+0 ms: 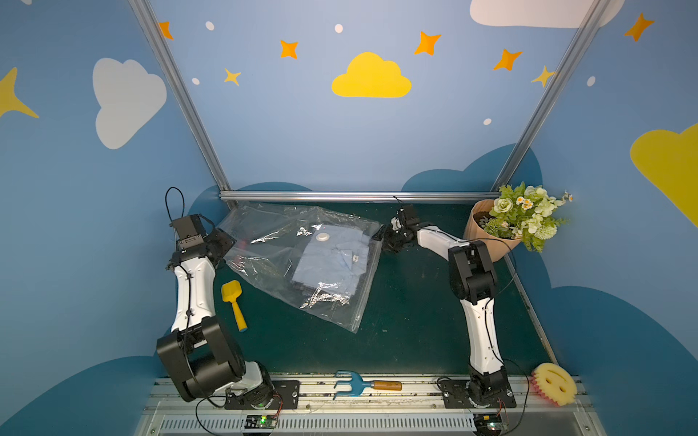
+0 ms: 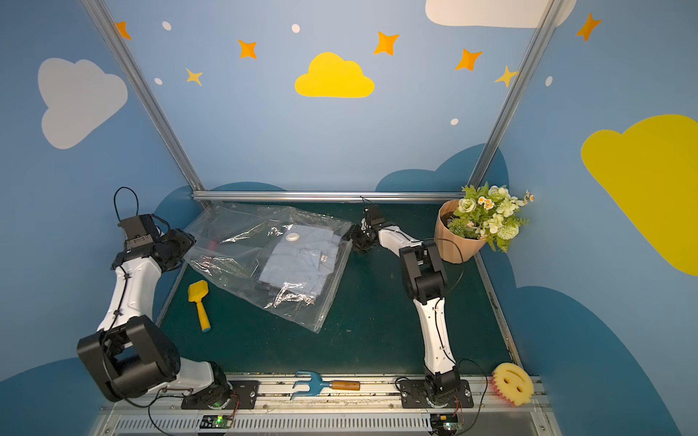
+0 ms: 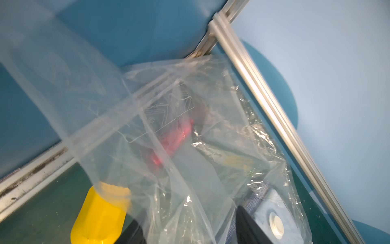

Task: Take the shirt out of the vacuum bag
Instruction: Move the vacuum bag to the center of the board, then open the vacuum bag at the center of the board.

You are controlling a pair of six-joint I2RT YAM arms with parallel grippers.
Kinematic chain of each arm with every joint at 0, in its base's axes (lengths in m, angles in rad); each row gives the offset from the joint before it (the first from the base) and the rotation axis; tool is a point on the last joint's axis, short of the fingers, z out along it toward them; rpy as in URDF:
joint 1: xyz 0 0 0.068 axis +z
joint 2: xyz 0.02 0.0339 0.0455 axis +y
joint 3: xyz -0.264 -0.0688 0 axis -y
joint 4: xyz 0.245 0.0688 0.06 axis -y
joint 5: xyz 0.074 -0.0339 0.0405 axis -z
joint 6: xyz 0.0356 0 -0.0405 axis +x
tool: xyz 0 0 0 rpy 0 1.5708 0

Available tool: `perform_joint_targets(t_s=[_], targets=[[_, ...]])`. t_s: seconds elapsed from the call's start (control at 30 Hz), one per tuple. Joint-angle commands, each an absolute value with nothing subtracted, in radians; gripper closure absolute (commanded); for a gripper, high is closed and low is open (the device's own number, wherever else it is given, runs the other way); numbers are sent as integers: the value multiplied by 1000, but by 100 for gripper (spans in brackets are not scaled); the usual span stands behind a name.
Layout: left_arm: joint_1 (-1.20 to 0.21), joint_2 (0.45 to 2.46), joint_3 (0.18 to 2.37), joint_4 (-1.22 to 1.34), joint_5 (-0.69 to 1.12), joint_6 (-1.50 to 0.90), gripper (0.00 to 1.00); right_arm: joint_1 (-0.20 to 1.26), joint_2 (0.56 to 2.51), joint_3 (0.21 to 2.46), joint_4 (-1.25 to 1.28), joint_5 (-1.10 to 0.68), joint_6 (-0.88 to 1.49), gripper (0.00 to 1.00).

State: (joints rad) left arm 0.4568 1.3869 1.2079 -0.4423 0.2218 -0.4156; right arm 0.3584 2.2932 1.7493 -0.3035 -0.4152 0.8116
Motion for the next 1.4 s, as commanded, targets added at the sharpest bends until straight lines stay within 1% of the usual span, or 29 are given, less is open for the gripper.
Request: perform_joint_targets(t_s=[0.0, 0.1, 0.23, 0.33, 0.4, 0.53, 0.7, 0.77, 0.83, 0.9, 0.97, 1.07, 1.17, 1.37], targets=[[384, 1301, 1247, -445, 218, -350, 32, 304, 2159, 1701, -395, -397, 697, 36], [278, 1265, 1287, -473, 161, -328, 30, 271, 2071, 1640, -415, -412, 633, 35], [93, 1217, 1314, -489, 74, -253, 25, 245, 1944, 1508, -401, -426, 576, 35], [-42, 1203, 1303, -483, 93, -251, 24, 236, 1863, 1409, -391, -434, 547, 35], [-162, 1219, 1289, -492, 57, -240, 23, 228, 1811, 1350, -378, -440, 541, 35], [-419, 1316, 1227, -461, -9, -243, 23, 214, 1711, 1238, -341, -445, 539, 35], [-647, 1544, 1245, -438, -89, -271, 22, 166, 1623, 1158, -343, -429, 537, 35], [-715, 1644, 1295, -447, -130, -265, 22, 135, 1592, 1120, -331, -430, 544, 31], [-762, 1733, 1350, -469, -184, -265, 21, 104, 1555, 1079, -319, -417, 549, 28], [-801, 1819, 1414, -499, -236, -279, 21, 80, 1526, 1043, -307, -415, 546, 26], [-834, 1888, 1481, -553, -290, -292, 21, 63, 1511, 1023, -306, -422, 543, 25], [-885, 1973, 1552, -627, -437, -292, 20, 42, 1496, 994, -303, -432, 540, 25], [-910, 2052, 1623, -704, -537, -273, 20, 29, 1503, 973, -294, -440, 538, 25], [-919, 2133, 1658, -754, -600, -247, 21, 19, 1547, 956, -249, -469, 556, 25]])
